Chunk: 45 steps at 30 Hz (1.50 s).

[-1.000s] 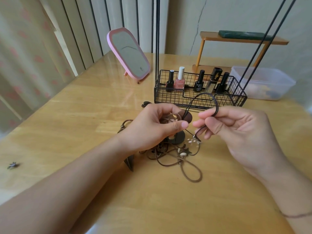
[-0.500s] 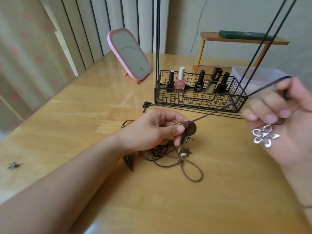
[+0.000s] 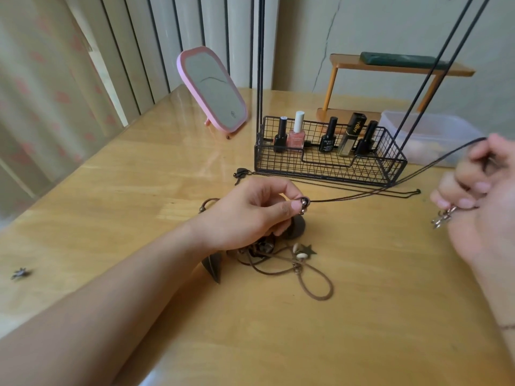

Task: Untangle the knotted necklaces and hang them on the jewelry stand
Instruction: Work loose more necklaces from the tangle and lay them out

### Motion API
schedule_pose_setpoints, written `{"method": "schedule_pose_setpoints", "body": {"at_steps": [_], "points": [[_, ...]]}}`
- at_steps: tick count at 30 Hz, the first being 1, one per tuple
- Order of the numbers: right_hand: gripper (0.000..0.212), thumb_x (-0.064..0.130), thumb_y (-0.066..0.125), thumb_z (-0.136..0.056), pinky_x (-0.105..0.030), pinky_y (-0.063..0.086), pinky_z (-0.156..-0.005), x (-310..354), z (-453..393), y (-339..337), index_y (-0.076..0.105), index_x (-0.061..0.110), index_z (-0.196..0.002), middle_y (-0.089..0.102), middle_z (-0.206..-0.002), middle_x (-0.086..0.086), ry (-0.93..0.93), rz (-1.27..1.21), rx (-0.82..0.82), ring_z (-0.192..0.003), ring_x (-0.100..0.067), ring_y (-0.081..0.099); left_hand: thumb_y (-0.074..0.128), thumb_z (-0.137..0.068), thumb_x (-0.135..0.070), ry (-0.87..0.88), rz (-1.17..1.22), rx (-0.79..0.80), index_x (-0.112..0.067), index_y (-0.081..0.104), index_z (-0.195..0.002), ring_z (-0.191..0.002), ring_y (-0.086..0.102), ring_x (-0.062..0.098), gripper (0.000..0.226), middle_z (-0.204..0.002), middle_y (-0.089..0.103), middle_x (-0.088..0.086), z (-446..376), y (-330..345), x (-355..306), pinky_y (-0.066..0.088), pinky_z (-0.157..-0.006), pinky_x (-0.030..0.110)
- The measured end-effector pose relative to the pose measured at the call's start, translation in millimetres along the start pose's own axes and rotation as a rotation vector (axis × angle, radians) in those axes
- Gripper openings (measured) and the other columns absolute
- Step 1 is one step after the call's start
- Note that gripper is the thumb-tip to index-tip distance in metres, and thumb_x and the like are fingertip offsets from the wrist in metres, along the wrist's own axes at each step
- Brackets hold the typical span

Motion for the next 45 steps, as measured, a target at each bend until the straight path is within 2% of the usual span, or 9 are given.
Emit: {"method": "schedule_pose_setpoints", "body": {"at_steps": [15, 22, 26, 29, 32, 34, 39, 42, 45], "points": [[0.026, 0.028, 0.045, -0.099, -0.018, 0.019, -0.035, -4.4, -26.4, -33.7, 0.050, 0.025, -0.073, 0.017, -0.048, 0.006, 0.057, 0.087, -0.172, -0.036, -0.009, 0.016, 0.062, -0.096, -0.011, 0.135, -0.303, -0.029, -0.005, 0.062, -0.065, -0.053, 0.044, 0.003, 0.032, -0.058, 0.048, -0.011, 8.0, -1.9, -13.8, 0.036, -0.057, 0.010], [0.032, 0.020, 0.049, -0.097, -0.018, 0.016, -0.039, 2.0, -12.0, -5.4, 0.058, 0.022, -0.067, 0.024, -0.043, 0.010, 0.092, 0.259, 0.064, -0.036, -0.008, 0.020, 0.067, -0.087, -0.015, 0.166, -0.386, 0.333, -0.016, 0.075, -0.085, -0.069, 0.061, 0.009, 0.009, -0.072, 0.066, -0.008, 17.6, 16.1, -19.6, 0.046, -0.067, 0.024], [0.028, 0.023, 0.057, -0.096, -0.018, 0.025, -0.042, -2.9, 33.9, 47.0, 0.072, 0.021, -0.072, 0.038, -0.045, 0.015, -0.015, 0.457, 0.567, -0.042, -0.006, 0.030, 0.054, -0.092, -0.051, 0.389, -0.600, -0.157, -0.026, 0.061, -0.127, -0.114, 0.056, 0.014, 0.044, -0.120, 0.064, -0.004, 11.3, 5.6, -30.4, 0.049, -0.092, 0.040], [0.018, 0.020, 0.057, -0.095, -0.005, 0.032, -0.050, -5.4, 51.7, 64.6, 0.070, 0.015, -0.083, 0.055, -0.053, 0.022, -0.123, 0.586, 0.777, -0.047, 0.003, 0.049, 0.055, -0.092, -0.057, 0.259, -0.401, -0.155, -0.020, 0.051, -0.142, -0.133, 0.046, 0.007, 0.063, -0.139, 0.055, -0.011, 6.8, 8.7, -27.5, 0.040, -0.109, 0.034], [0.015, 0.018, 0.059, -0.097, -0.003, 0.032, -0.051, -2.1, 48.4, 60.8, 0.070, 0.013, -0.087, 0.056, -0.056, 0.024, -0.181, 0.552, 0.757, -0.048, 0.004, 0.049, 0.065, -0.095, -0.025, 0.190, -0.239, -0.041, -0.019, 0.071, -0.100, -0.075, 0.062, 0.001, 0.010, -0.080, 0.068, -0.009, 4.4, 15.8, -21.5, 0.049, -0.074, 0.018], [0.013, 0.025, 0.063, -0.096, -0.007, 0.029, -0.048, 2.2, 39.6, 50.8, 0.070, 0.018, -0.086, 0.050, -0.051, 0.022, -0.206, 0.534, 0.696, -0.046, 0.001, 0.040, 0.062, -0.097, -0.017, 0.198, -0.076, -0.051, -0.020, 0.070, -0.086, -0.060, 0.054, 0.008, 0.014, -0.066, 0.060, -0.001, 3.3, 7.6, -21.3, 0.046, -0.061, 0.018], [0.011, 0.026, 0.065, -0.094, -0.006, 0.037, -0.054, 12.1, 10.8, 22.3, 0.069, 0.029, -0.085, 0.063, -0.059, 0.023, -0.295, 0.693, 0.432, -0.052, 0.002, 0.054, 0.060, -0.093, -0.031, 0.150, -0.086, -0.318, -0.015, 0.069, -0.086, -0.059, 0.053, 0.009, 0.020, -0.067, 0.060, -0.001, 5.4, -51.8, -15.1, 0.045, -0.059, 0.020], [0.014, 0.056, 0.059, -0.089, -0.032, 0.052, -0.073, -2.8, -14.4, -4.5, 0.067, 0.045, -0.088, 0.071, -0.080, 0.010, -0.185, 1.119, 0.340, -0.076, -0.016, 0.064, 0.060, -0.093, -0.037, 0.058, -0.318, -0.533, -0.021, 0.070, -0.086, -0.059, 0.051, 0.006, 0.021, -0.063, 0.059, -0.012, 6.9, -80.4, 2.3, 0.042, -0.060, 0.021], [0.012, 0.043, 0.051, -0.098, -0.037, 0.049, -0.083, -26.5, -21.4, -16.5, 0.063, 0.048, -0.100, 0.070, -0.103, 0.010, -0.009, 1.513, 0.425, -0.091, -0.019, 0.056, 0.065, -0.095, -0.027, -0.101, -0.640, -0.593, -0.017, 0.075, -0.093, -0.074, 0.061, 0.006, 0.014, -0.082, 0.070, -0.007, -0.3, -83.9, 20.0, 0.043, -0.065, 0.017]]}}
Point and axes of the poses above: each hand's wrist, its own z-axis away from the middle knuckle, its own y-axis out of the palm, x = y × z, the point moved 4 cm from there along -z, towards the middle knuckle
